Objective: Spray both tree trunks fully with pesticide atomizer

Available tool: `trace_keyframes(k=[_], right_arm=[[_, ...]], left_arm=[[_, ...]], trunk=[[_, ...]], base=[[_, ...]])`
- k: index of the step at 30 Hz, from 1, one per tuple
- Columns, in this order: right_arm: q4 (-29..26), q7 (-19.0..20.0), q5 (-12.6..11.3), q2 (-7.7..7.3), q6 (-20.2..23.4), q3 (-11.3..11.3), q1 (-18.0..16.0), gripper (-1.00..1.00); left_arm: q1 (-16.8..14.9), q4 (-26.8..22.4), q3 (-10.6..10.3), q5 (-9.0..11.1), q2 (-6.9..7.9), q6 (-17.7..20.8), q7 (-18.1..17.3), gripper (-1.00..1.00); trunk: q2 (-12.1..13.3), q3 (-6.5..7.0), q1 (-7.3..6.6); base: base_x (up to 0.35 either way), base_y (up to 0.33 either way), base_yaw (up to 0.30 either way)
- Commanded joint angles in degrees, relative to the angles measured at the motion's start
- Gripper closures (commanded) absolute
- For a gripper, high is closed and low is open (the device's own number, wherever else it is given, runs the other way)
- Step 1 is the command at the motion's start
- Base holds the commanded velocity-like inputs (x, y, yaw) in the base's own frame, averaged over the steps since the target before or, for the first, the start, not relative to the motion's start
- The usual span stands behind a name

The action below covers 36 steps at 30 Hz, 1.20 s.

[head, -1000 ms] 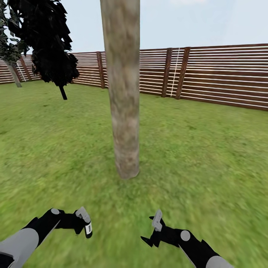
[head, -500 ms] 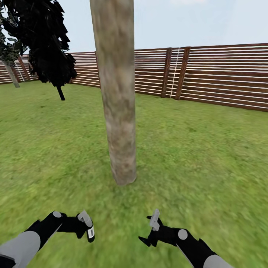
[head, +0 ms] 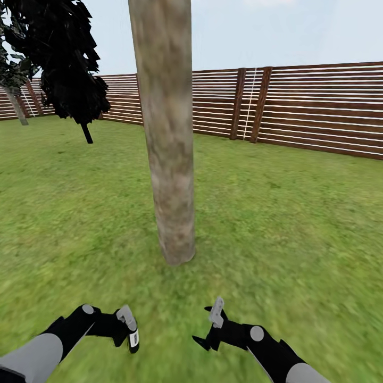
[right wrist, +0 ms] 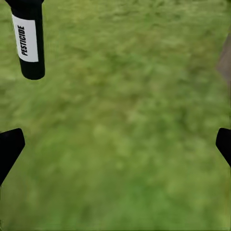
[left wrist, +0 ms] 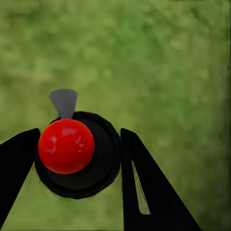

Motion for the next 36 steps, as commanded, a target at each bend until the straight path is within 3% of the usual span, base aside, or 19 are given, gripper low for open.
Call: trace_keyframes(k=[1, 2, 3, 7, 11, 17, 22, 29, 36], right_arm=[[-0.33, 0.23, 0.61, 0.00, -0.34, -0.03, -0.04, -1.00], [-0.66, 0.56, 0.57, 0.00, -0.31, -0.03, -0.04, 1.00], [-3.71, 8.62, 0.57, 0.02, -0.29, -0.03, -0.24, 1.00], [-4.73, 9.57, 1.13, 0.19, -0.25, 0.04, -0.46, 1.00], [-6.56, 10.51, 4.58, 0.34, -0.04, 0.03, -0.73, 1.00], [-6.69, 10.55, 5.02, 1.08, -0.03, 0.06, -0.75, 1.00], [-6.63, 10.55, 5.08, 1.14, -0.03, 0.06, -0.75, 1.00], [-6.60, 10.55, 5.07, 1.14, -0.03, 0.06, -0.75, 1.00], [-6.60, 10.55, 5.12, 1.14, -0.03, 0.06, -0.75, 1.00]], left_arm=[[-0.01, -0.27, -0.09, -0.93, -0.34, -0.50, -0.53, 1.00], [-0.05, -0.53, -0.39, -1.21, -0.66, -0.82, -0.86, 1.00], [-0.07, -0.74, -2.61, -2.50, -1.48, -4.05, -4.75, 1.00], [-0.30, -0.85, -2.85, -2.67, -4.14, -4.17, -5.00, 1.00], [-0.46, -0.85, -5.88, -5.29, -6.91, -3.86, -4.99, 1.00], [-0.57, -0.87, -6.44, -5.65, -9.05, -3.82, -5.07, 1.00], [-0.55, -2.29, -6.54, -5.95, -10.37, -3.97, -5.13, 1.00], [-0.51, -3.50, -6.52, -6.26, -10.68, -4.23, -5.85, 1.00], [-0.56, -3.91, -6.56, -6.27, -12.51, -4.32, -5.87, 1.00]], trunk=[[-0.02, -0.05, -0.01], [-0.02, -0.05, -0.01], [-0.02, -0.05, -0.01], [-0.02, -0.05, -0.01], [-0.02, -0.05, -0.01], [-0.02, -0.05, -0.01], [-0.02, -0.05, -0.01], [-0.02, -0.05, -0.01], [-0.02, -0.05, -0.01]], base=[[0.000, 0.000, 0.000], [0.000, 0.000, 0.000], [0.000, 0.000, 0.000], [0.000, 0.000, 0.000], [0.000, 0.000, 0.000], [0.000, 0.000, 0.000], [0.000, 0.000, 0.000], [0.000, 0.000, 0.000], [0.000, 0.000, 0.000]])
